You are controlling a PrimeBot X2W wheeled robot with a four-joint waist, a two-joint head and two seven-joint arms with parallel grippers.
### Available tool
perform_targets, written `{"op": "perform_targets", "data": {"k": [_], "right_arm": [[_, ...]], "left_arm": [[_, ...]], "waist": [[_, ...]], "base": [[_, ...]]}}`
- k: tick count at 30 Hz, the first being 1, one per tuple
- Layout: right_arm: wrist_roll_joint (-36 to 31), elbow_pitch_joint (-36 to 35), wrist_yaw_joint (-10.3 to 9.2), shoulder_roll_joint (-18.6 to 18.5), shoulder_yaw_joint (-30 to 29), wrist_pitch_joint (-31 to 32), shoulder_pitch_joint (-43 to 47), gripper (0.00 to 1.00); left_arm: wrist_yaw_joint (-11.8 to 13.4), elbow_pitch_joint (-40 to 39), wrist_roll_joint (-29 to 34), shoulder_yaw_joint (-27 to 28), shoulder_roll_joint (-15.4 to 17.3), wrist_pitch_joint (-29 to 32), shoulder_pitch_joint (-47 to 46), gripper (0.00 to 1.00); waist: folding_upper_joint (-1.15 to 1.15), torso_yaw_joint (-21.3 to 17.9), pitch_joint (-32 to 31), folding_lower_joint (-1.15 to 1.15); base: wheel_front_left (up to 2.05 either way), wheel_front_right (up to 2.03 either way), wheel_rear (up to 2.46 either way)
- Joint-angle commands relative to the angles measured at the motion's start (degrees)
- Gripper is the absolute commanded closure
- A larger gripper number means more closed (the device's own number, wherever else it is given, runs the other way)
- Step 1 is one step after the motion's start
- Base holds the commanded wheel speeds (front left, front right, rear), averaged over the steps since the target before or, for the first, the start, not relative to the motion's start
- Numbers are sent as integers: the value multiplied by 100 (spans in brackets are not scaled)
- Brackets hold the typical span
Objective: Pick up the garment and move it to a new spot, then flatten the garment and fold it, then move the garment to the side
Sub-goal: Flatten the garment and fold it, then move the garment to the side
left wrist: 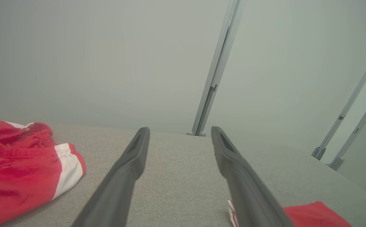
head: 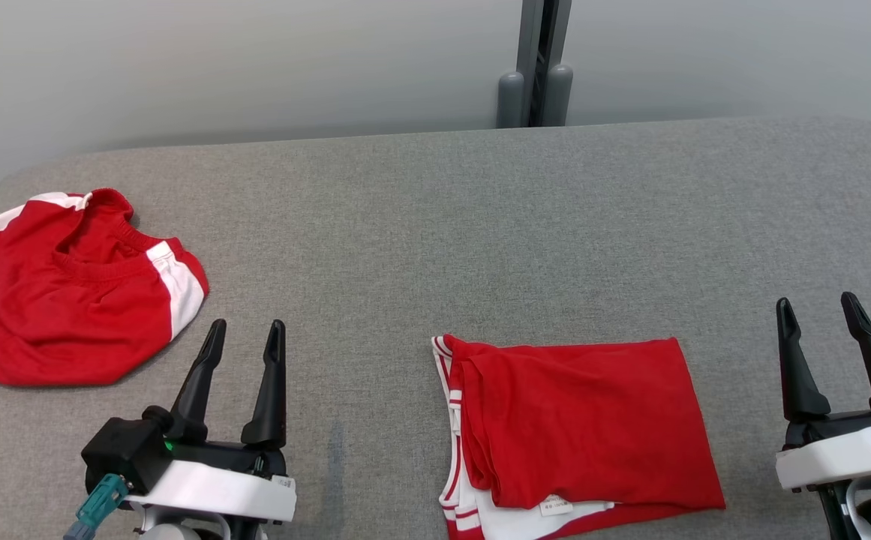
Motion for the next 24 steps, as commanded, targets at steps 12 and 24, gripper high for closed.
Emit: {"op": "perform_targets", "data": {"k": [12, 24], "right_arm": [[48, 82, -2, -38, 35, -31, 63, 0], [78, 88, -2, -49, 16, -31, 62, 0]], "left_arm": [[22, 28, -42, -37, 21, -17, 77, 0], [41, 61, -65, -62, 21, -17, 63, 0]], "waist": [[0, -12, -54, 0], [0, 32, -49, 0]], "base": [[0, 0, 0], [0, 0, 0]]}}
